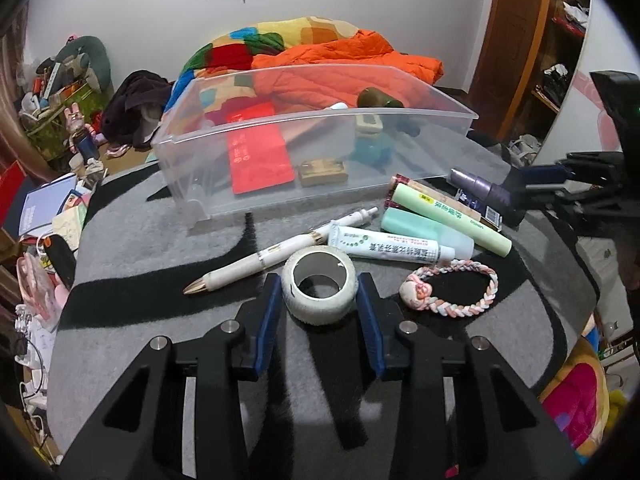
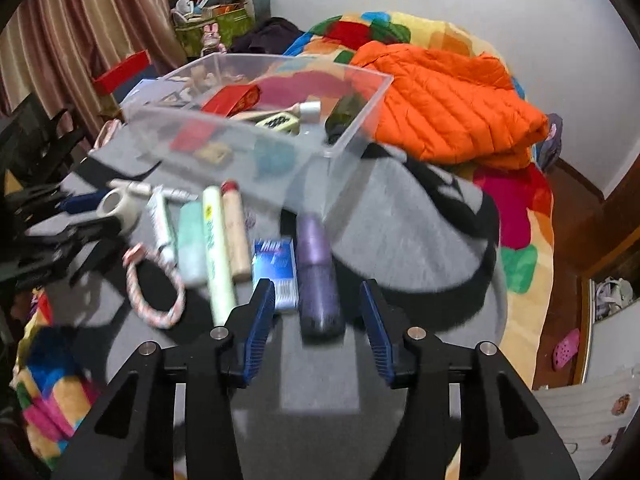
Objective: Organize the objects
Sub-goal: 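Grasp the white tape roll with the left gripper while the right gripper grasps the purple spray bottle, then carry the white tape roll and purple spray bottle over the clear box with both grippers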
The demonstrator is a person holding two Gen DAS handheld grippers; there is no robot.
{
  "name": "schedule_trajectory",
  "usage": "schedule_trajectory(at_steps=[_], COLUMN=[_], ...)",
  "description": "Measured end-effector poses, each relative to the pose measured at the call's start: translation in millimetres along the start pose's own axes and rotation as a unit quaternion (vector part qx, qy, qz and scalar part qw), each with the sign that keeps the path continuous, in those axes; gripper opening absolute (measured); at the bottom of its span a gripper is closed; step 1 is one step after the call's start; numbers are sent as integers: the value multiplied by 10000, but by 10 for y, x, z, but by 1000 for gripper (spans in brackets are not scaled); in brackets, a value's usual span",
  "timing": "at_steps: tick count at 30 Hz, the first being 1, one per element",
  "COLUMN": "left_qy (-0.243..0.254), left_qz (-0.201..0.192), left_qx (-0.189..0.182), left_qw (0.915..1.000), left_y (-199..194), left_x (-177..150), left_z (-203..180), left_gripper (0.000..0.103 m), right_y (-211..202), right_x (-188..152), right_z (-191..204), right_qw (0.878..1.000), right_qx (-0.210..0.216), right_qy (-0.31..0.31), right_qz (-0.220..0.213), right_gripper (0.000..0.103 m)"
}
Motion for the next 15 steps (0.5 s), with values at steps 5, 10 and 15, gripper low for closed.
schedule_trajectory(at_steps=[5, 10, 15], left_qy=[-108, -156, -211], left_qz=[-6, -39, -177], left_qx=[23, 22, -29], left_qw=[9999, 9999, 9996], left_y=[-72, -136, -209], left_x=[-36, -60, -12], left_z=[66, 90, 84], left_gripper=[38, 38, 38], right_y=[298, 297, 153], right_x=[75, 10, -138], right_z=[-92, -197, -161], right_qw=[9992, 9978, 9981], right_qx=[-27, 185, 72], right_qy=[295, 595, 586], right_qz=[262, 223, 165], right_gripper=[40, 23, 23])
Point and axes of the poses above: each gripper's, at about its wrist camera, not at the fingertips, and y roughly the way its jaws point, z to its left, x to its top, the point moved 1 cm from there along y, roughly the way its jaws point, and after that the axes turned 4 degrees about x, right-handed, at the moved point
